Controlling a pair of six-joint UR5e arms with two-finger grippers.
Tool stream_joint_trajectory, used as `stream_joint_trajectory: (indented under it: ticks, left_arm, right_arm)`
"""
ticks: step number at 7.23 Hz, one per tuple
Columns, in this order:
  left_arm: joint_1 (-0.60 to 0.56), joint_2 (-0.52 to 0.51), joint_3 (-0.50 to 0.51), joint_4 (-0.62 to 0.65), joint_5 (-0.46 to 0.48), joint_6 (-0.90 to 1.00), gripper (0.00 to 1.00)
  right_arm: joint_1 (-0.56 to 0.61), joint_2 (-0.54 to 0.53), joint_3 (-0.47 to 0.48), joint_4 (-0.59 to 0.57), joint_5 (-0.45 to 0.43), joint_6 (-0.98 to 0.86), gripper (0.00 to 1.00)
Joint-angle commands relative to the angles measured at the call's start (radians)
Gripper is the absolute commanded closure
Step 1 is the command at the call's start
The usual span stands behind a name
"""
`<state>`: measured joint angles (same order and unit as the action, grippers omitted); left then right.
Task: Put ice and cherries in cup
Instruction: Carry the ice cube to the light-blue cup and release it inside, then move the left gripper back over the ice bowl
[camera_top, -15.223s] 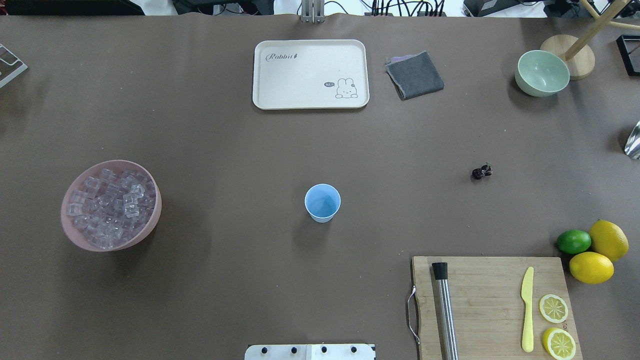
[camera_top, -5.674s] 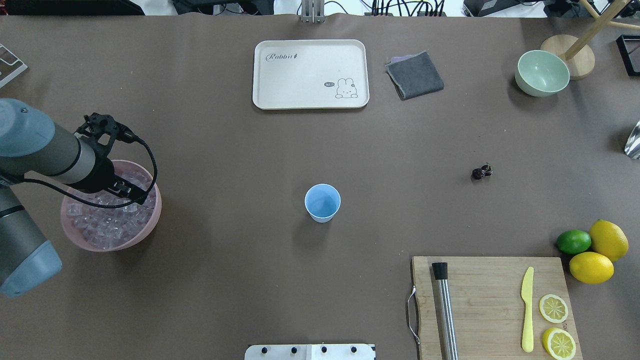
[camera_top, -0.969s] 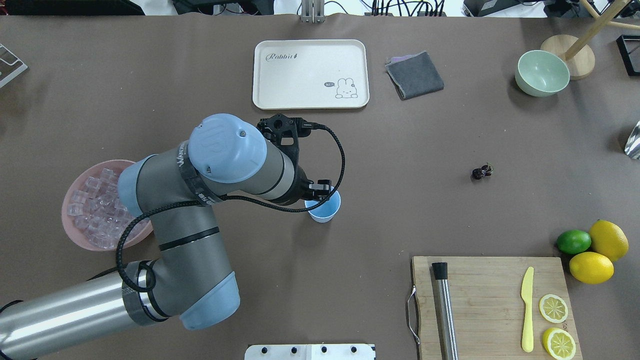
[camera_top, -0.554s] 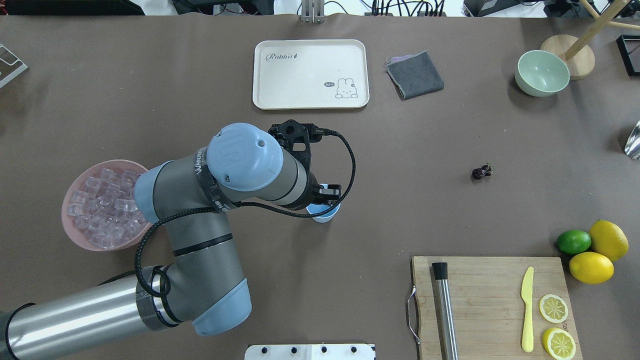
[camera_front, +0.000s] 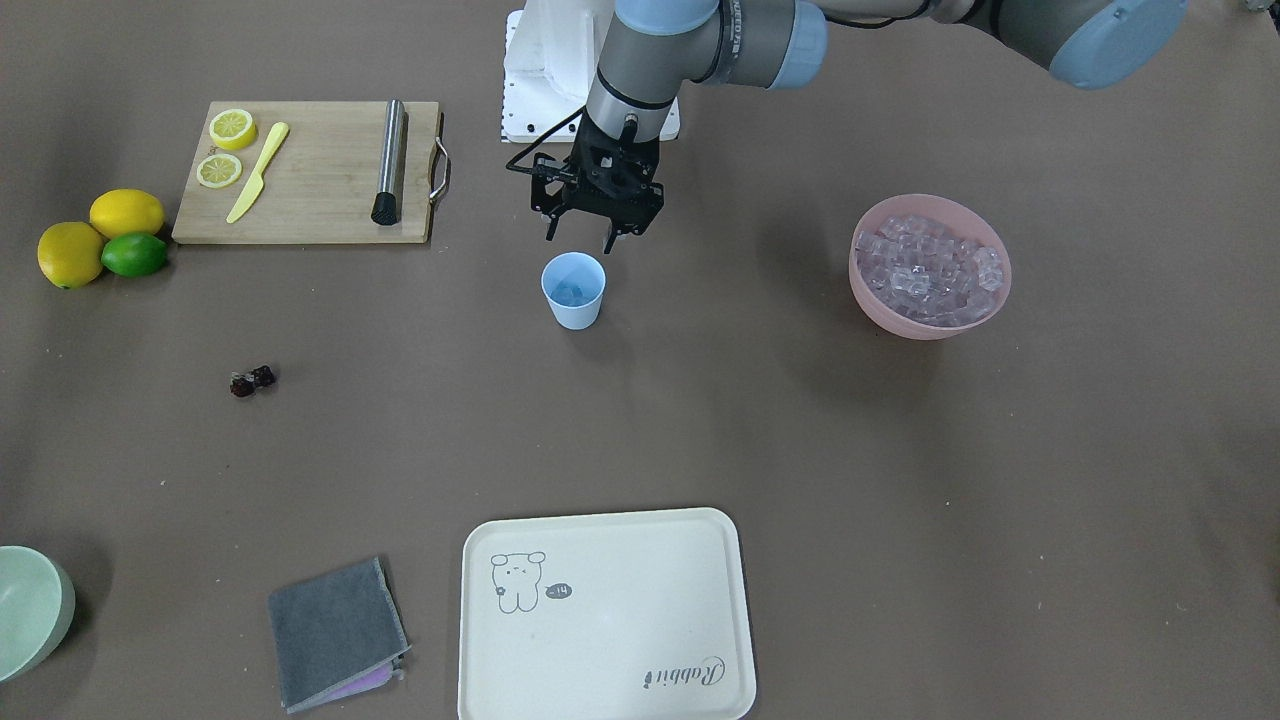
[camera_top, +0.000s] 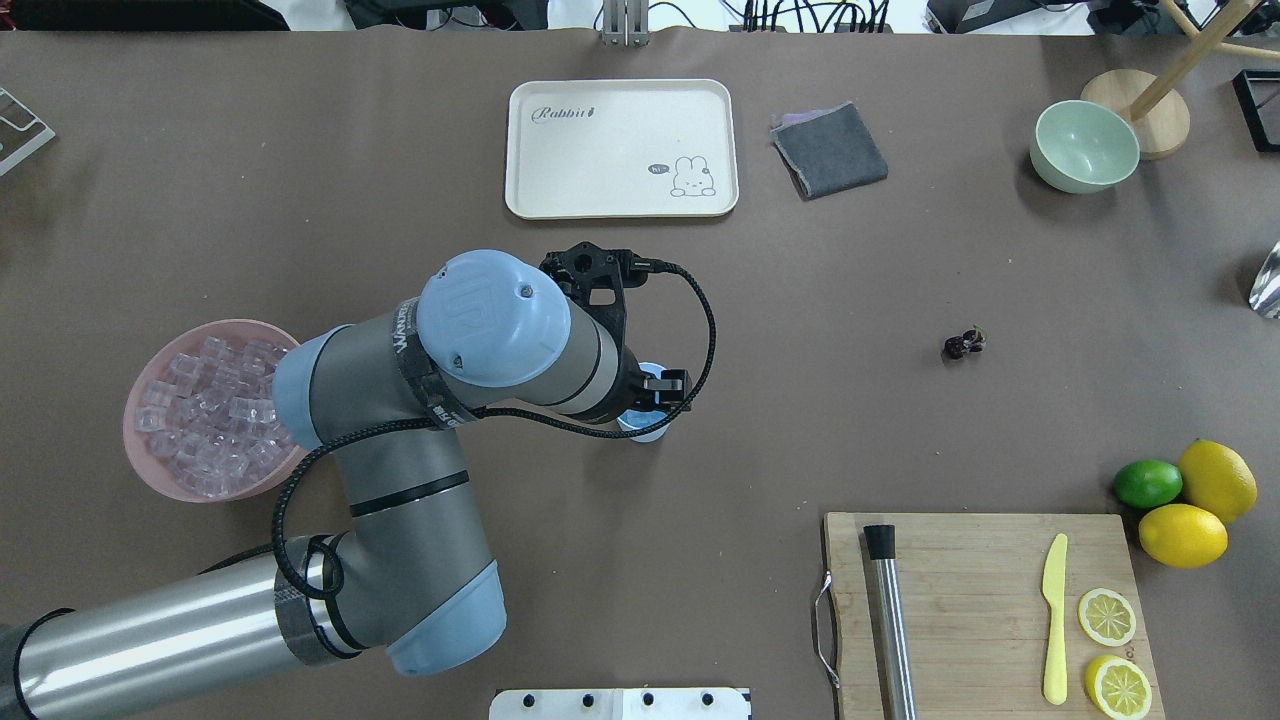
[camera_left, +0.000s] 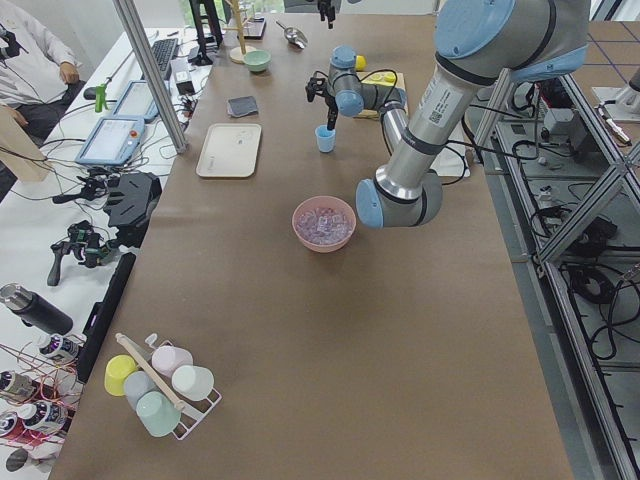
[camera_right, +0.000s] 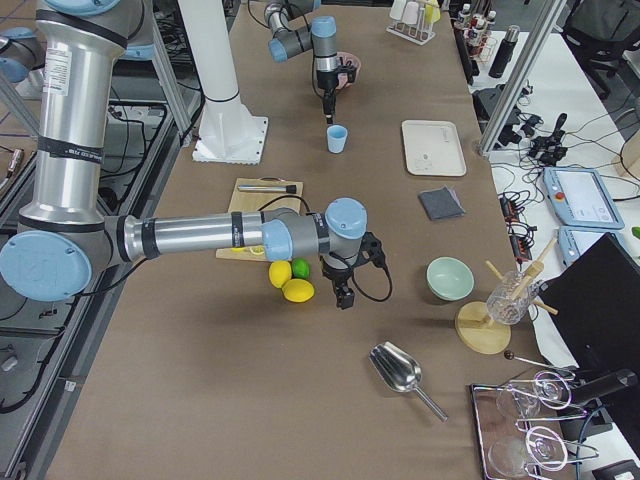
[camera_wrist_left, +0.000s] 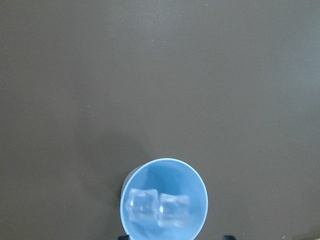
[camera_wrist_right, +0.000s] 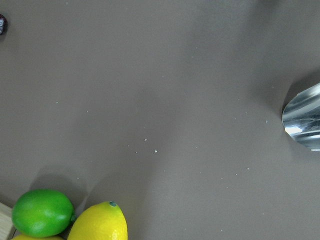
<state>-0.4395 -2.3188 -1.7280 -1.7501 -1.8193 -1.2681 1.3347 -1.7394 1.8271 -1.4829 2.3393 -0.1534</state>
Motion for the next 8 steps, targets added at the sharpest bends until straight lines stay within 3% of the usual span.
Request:
stream_joint_trajectory:
  ticks: [1,3,4,5,6,7,8]
  left_arm:
    - [-0.01,0.009,-0.036,0.007,-0.003,-0.016,0.17]
    - [-0.048,0.161,-0.195,0.052,-0.012,0.088,0.17]
    - [-0.097,0.191,-0.238,0.131,-0.07,0.181,0.17]
    - [-0.179,0.229,-0.267,0.189,-0.174,0.218,0.17]
    - [-0.252,0.336,-0.316,0.182,-0.302,0.22,0.18]
    - [-0.29,0.525,-0.365,0.082,-0.378,0.223,0.18]
    - [-0.304,0.702,-0.351,-0.13,-0.396,0.213,0.18]
  right_arm:
    - [0.0,0.0,0.003,0.001,0.0,0.0,0.0]
    - [-0.002,0.001,0.008,0.001,0.008,0.0,0.0]
    - [-0.002,0.001,0.008,0.001,0.008,0.0,0.0]
    - [-0.005,0.001,0.008,0.001,0.008,0.0,0.0]
    - [-0.008,0.0,0.006,0.001,0.009,0.0,0.0]
    - [-0.008,0.001,0.006,0.001,0.015,0.0,0.0]
    - [-0.011,0.0,0.006,0.0,0.017,-0.001,0.0]
